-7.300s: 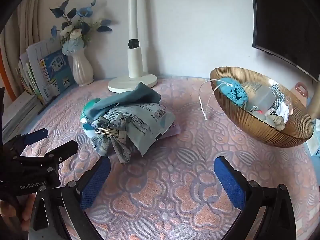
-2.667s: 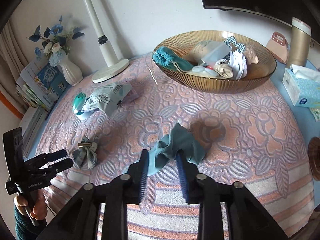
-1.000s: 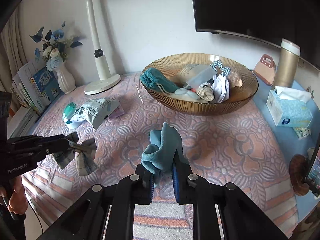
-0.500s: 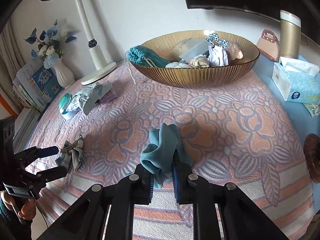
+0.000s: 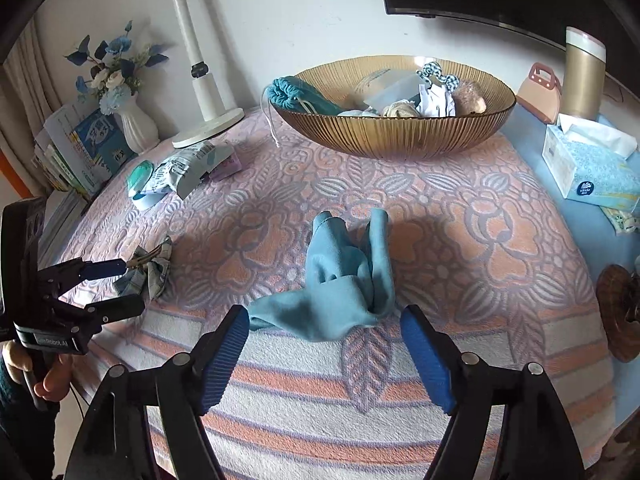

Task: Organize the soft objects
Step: 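Grasp the plaid bow clip with the left tool while the right tool carries the sock, then drop the sock and bow clip into the gold bowl with both tools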

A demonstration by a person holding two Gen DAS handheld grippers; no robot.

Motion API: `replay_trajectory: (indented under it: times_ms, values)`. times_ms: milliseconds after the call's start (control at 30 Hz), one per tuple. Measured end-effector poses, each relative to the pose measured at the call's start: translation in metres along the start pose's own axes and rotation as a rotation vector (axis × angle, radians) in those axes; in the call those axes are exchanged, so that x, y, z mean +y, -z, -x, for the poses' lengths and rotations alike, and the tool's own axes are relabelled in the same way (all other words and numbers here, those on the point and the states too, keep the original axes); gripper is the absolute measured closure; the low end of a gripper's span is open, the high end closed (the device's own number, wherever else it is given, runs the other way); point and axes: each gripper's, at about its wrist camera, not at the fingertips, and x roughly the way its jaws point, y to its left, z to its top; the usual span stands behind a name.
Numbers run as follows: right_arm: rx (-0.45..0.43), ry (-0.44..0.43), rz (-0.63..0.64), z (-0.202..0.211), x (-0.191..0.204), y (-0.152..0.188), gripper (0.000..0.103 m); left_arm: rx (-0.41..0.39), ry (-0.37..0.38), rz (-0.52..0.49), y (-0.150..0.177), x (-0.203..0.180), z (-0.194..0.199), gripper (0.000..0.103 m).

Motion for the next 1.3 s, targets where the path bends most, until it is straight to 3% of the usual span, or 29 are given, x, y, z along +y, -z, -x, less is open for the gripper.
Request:
replay_trajectory:
  times_ms: [200,233,300,367,433,533,600,767,833,900,967,1000,1133,1300]
  values:
    - [-0.022,0.015,0.031,0.01,0.001,-0.001,0.018,0.012,0.025,-0.015,-0.001,-0.001,0.004,0.016]
    - [-0.021,0.019,0.032,0.009,0.002,-0.003,0.018,0.014,0.013,-0.025,-0.003,-0.004,0.002,0.025]
    - [-0.016,0.031,0.038,0.006,0.003,-0.006,0.018,0.022,-0.007,-0.038,-0.008,-0.008,-0.004,0.03]
    - [-0.01,0.04,0.038,0.004,0.002,-0.006,0.018,0.023,-0.009,-0.045,-0.013,-0.009,-0.011,0.044]
    - [-0.002,0.036,0.031,0.002,-0.001,-0.005,0.018,0.009,-0.011,-0.043,-0.018,-0.011,-0.013,0.068]
    - [0.004,0.028,0.015,0.001,-0.004,-0.003,0.018,0.0,-0.017,-0.041,-0.024,-0.014,-0.014,0.081]
    - [0.001,0.022,0.009,0.001,-0.005,-0.003,0.018,-0.012,-0.007,-0.025,-0.024,-0.015,-0.014,0.085]
    - [-0.014,0.033,-0.002,0.0,-0.002,-0.006,0.018,-0.132,-0.001,0.015,-0.026,-0.021,0.01,0.086]
    - [0.003,0.067,0.011,-0.009,0.001,-0.008,0.026,-0.178,0.004,0.004,-0.033,-0.027,0.023,0.086]
    - [0.033,0.096,0.033,-0.02,0.004,-0.009,0.068,-0.214,0.024,-0.006,-0.042,-0.031,0.037,0.086]
    - [0.032,0.104,0.04,-0.022,0.005,-0.01,0.078,-0.244,0.034,-0.019,-0.053,-0.036,0.047,0.086]
    - [0.017,0.099,0.047,-0.018,0.007,-0.012,0.088,-0.258,0.045,-0.021,-0.061,-0.038,0.051,0.086]
    - [-0.1,0.128,0.048,0.02,0.007,-0.039,0.089,-0.362,0.112,-0.003,-0.097,-0.041,0.073,0.086]
    - [-0.308,0.208,-0.026,0.077,-0.013,-0.102,0.089,-0.432,0.127,-0.017,-0.168,-0.064,0.08,0.086]
